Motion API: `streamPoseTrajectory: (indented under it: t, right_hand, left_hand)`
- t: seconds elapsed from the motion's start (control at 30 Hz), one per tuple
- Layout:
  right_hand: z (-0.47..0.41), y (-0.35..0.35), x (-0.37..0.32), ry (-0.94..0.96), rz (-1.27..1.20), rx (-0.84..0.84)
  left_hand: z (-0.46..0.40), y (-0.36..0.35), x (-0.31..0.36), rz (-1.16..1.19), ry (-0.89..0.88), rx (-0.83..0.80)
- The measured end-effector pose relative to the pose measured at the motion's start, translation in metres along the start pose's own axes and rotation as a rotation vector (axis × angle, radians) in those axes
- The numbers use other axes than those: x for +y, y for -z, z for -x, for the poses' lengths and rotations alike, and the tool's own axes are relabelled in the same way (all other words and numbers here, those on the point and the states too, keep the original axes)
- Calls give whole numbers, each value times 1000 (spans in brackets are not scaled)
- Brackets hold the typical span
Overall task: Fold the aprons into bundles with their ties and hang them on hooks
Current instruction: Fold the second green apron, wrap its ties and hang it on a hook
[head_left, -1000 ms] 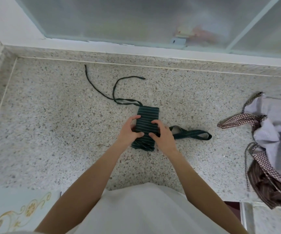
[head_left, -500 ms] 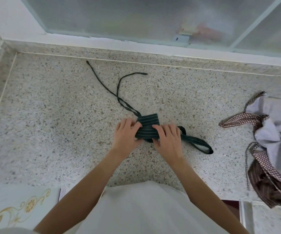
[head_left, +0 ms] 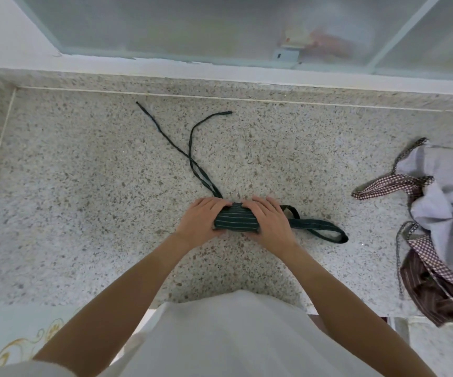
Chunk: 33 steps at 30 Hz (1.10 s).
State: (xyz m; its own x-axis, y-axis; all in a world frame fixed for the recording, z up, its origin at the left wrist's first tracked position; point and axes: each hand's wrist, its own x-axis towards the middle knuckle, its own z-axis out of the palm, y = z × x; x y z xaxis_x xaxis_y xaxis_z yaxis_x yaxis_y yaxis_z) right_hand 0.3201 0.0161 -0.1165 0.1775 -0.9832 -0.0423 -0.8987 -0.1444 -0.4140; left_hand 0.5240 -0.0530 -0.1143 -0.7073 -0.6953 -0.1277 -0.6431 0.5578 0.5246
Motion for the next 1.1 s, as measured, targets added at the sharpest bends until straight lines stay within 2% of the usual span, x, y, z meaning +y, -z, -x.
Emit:
streamPoseTrajectory:
  t: [0.13,0.23,0.3,0.37,0.47,0.57,0.7,0.77,0.9,0.93,1.0,1.07,1.1]
  right_hand:
    - [-14,15,-11,-134,-183,-8]
    - [-21,33,-20,-388,-468,-36]
    - [-23,49,-26,-540,-674,2]
    - [-19,66,-35,-639,-889,98]
    - [-11,83,-44,-741,-1126,261]
    - [-2,93,-45,-781,-1262,398]
    - [12,100,-54,-729,-1171,406]
    - [17,98,-60,-697,-1124,424]
    - [15,95,-68,-743,-950,535]
    - [13,95,-67,-736,-828,553]
    - [11,93,-60,-564,-357,518]
    - [12,93,-49,-260,67,326]
    - [12,94,-44,-117,161,169]
  left_hand:
    - [-14,11,-2,257,126,-81]
    - [-18,26,5,540,318,-139]
    - [-19,38,22,835,430,-51]
    - [-16,50,41,1080,481,116]
    - [-1,59,56,1038,495,227]
    - [22,53,56,955,456,216]
    - [47,47,46,517,426,117]
    - [54,50,44,346,420,142]
    - [64,49,49,-152,232,175]
    - [65,47,54,-237,137,170]
    - [68,51,63,-341,-72,175]
    - [59,71,67,-367,-197,198]
    - [51,87,66,-353,-210,182]
